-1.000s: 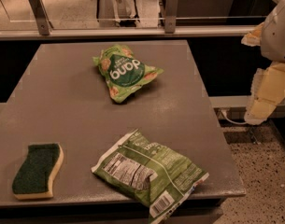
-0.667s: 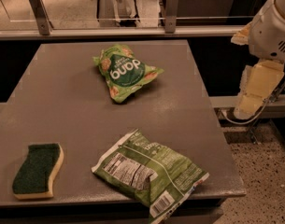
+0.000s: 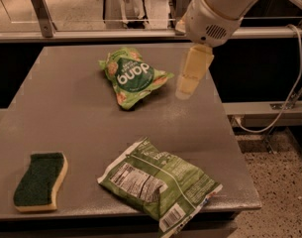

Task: Move green rice chip bag near sponge

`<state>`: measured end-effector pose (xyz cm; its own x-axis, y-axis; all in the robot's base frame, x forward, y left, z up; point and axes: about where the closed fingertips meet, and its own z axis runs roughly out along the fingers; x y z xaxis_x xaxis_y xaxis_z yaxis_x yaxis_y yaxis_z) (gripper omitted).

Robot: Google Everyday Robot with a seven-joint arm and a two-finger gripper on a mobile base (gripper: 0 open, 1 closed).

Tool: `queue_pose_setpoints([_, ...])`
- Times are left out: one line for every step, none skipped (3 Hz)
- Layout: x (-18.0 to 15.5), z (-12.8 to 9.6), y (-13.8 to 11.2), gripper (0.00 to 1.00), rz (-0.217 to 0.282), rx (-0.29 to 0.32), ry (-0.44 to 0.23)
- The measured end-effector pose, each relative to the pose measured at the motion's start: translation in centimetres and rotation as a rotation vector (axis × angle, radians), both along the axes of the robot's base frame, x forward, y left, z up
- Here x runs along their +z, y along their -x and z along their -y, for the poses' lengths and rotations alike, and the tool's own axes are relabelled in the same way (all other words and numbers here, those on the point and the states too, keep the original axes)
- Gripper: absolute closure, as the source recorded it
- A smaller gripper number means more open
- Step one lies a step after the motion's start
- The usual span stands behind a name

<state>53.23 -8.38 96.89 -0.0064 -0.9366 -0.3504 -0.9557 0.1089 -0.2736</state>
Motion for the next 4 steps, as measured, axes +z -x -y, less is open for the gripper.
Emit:
queue_pose_setpoints([-1.6, -6.2, -2.3, 0.0, -0.025, 0.049, -0.039])
queue_pose_setpoints([-4.3, -9.2, -4.3, 0.0, -0.054, 0.036, -0.042])
queue_pose_setpoints([-7.5, -9.9, -6.8, 0.0, -0.074, -0.021, -0.022])
queue_pose_setpoints([-9.4, -9.7, -9.2, 0.0, -0.06, -0.055, -0.028])
